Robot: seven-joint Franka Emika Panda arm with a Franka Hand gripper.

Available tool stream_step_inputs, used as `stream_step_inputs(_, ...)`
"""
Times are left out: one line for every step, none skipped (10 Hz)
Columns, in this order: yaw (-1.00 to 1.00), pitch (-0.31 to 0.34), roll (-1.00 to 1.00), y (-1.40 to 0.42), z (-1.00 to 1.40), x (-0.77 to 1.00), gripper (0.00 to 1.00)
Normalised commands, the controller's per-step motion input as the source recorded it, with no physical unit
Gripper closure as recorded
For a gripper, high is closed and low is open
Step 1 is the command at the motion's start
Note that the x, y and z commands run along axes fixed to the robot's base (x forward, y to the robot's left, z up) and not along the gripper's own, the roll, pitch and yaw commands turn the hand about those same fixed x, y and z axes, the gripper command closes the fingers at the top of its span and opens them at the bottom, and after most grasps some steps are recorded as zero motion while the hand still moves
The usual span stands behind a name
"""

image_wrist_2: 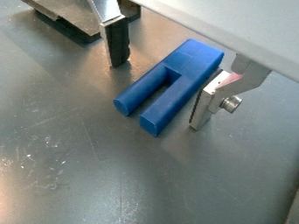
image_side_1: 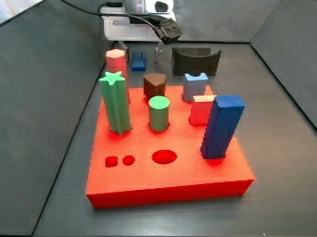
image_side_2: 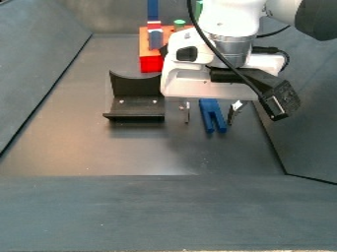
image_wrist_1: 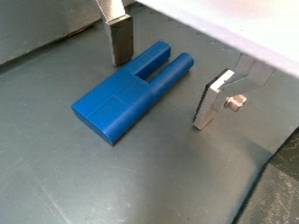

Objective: Pick up the square-circle object. Move up. Rotate the square-circle object. Place the square-circle object on the fixture. Regrasp the square-circle object. Move to above the board. Insert the square-circle object.
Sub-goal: Rotate the square-circle object.

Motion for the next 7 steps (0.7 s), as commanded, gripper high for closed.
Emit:
stream_step_inputs(-0.02,-0.197,-0.20,0.03,-0.13,0.02,0.00)
stream_step_inputs(-0.02,-0.197,-0.20,0.03,-0.13,0.02,0.00)
stream_step_inputs(-0.02,-0.197,-0.20,0.03,-0.13,0.02,0.00)
stream_step_inputs(-0.02,-0.197,-0.20,0.03,-0.13,0.02,0.00)
stream_step_inputs(-0.02,-0.197,-0.20,0.03,-0.13,0.02,0.00)
stream_step_inputs(-0.02,-0.197,-0.20,0.03,-0.13,0.02,0.00)
stream_step_inputs(-0.02,-0.197,-0.20,0.03,-0.13,0.02,0.00)
